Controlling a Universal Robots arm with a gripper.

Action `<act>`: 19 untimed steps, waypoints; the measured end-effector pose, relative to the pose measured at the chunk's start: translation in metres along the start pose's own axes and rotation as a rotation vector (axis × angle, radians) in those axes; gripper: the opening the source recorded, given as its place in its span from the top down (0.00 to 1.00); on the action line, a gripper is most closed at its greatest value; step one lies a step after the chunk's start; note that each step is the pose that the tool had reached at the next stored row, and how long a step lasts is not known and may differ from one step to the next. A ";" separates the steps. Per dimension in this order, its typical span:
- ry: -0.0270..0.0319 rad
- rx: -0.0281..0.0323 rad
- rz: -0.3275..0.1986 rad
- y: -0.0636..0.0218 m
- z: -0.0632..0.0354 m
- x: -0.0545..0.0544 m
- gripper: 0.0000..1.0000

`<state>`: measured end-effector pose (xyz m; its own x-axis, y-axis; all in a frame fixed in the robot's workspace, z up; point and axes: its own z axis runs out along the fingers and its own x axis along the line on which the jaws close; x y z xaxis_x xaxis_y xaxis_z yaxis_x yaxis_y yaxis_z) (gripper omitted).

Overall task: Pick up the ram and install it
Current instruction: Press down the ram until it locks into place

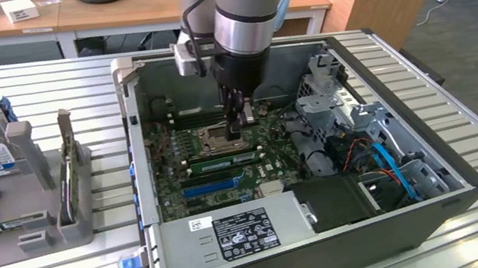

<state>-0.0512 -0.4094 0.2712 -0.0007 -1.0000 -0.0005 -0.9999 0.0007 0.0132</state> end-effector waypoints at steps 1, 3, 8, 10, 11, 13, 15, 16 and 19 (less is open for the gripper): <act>0.0001 -0.0001 0.000 -0.0013 -0.0001 0.000 0.89; 0.0000 0.0000 0.000 -0.0016 0.0000 0.000 0.89; 0.0000 0.0000 0.000 -0.0016 0.0000 0.000 0.89; 0.0000 0.0000 0.000 -0.0016 0.0000 0.000 0.89; -0.0001 0.0000 0.000 -0.0016 0.0000 0.000 0.89; 0.0000 0.0000 0.000 -0.0016 0.0000 0.000 0.89; 0.0000 0.0000 0.000 -0.0016 0.0000 0.000 0.89; 0.0000 0.0000 0.000 -0.0016 0.0000 0.000 0.89; -0.0002 0.0001 0.011 -0.0016 0.0000 0.000 0.89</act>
<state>-0.0496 -0.4093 0.2712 -0.0117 -0.9999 -0.0006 -0.9998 0.0117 0.0132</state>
